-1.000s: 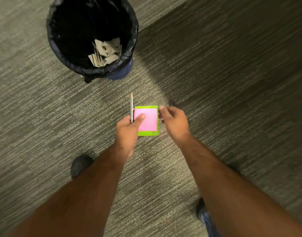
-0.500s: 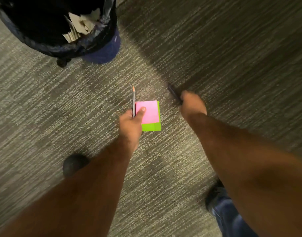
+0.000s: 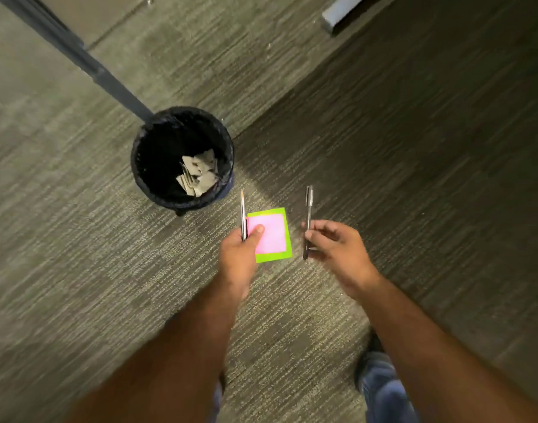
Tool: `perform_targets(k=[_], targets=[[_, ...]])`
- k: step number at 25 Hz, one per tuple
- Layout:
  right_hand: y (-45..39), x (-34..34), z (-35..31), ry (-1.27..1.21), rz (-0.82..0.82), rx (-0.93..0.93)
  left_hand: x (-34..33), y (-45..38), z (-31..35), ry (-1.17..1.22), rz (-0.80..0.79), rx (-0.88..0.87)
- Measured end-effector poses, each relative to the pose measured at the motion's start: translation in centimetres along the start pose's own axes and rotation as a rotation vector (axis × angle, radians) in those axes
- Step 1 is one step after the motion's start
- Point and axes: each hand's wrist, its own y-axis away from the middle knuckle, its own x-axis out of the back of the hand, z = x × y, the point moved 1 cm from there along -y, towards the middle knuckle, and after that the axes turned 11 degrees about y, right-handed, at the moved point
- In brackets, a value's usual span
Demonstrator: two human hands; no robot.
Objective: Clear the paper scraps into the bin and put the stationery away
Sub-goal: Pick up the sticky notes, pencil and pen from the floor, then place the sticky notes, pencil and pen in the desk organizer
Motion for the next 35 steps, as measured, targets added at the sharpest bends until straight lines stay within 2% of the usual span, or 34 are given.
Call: perform_targets(k=[4, 8, 13, 20, 26, 29, 35], targets=[[9.6, 1.3, -11.9, -0.098, 0.009, 0.143, -2.8, 9.2, 9.6, -0.087, -0.151, -0.095], [19.4, 0.6, -22.5, -0.070, -0.012, 0.283, -2.4, 18.9, 18.9, -0.060, -0.163, -0.251], [28.8, 0.4, -30.3, -0.052, 0.141, 0.410, -2.2, 28.4, 26.9, -0.005, -0.204, -0.360], [38.5, 2.3, -35.7, -0.073, 0.313, 0.455, -3.3, 38.2, 33.5, -0.092, -0.346, -0.457], [44.5, 7.4, -39.4, -0.088, 0.476, 0.502, -8.0, 45.4, 37.1, -0.162, -0.443, -0.519], [47.2, 12.4, -40.9, -0.062, 0.512, 0.530, -12.7, 49.4, 38.1, -0.160, -0.475, -0.541], [52.2, 27.7, -42.3, 0.064, 0.548, 0.554, -25.5, 58.6, 36.8, -0.123, -0.520, -0.584]])
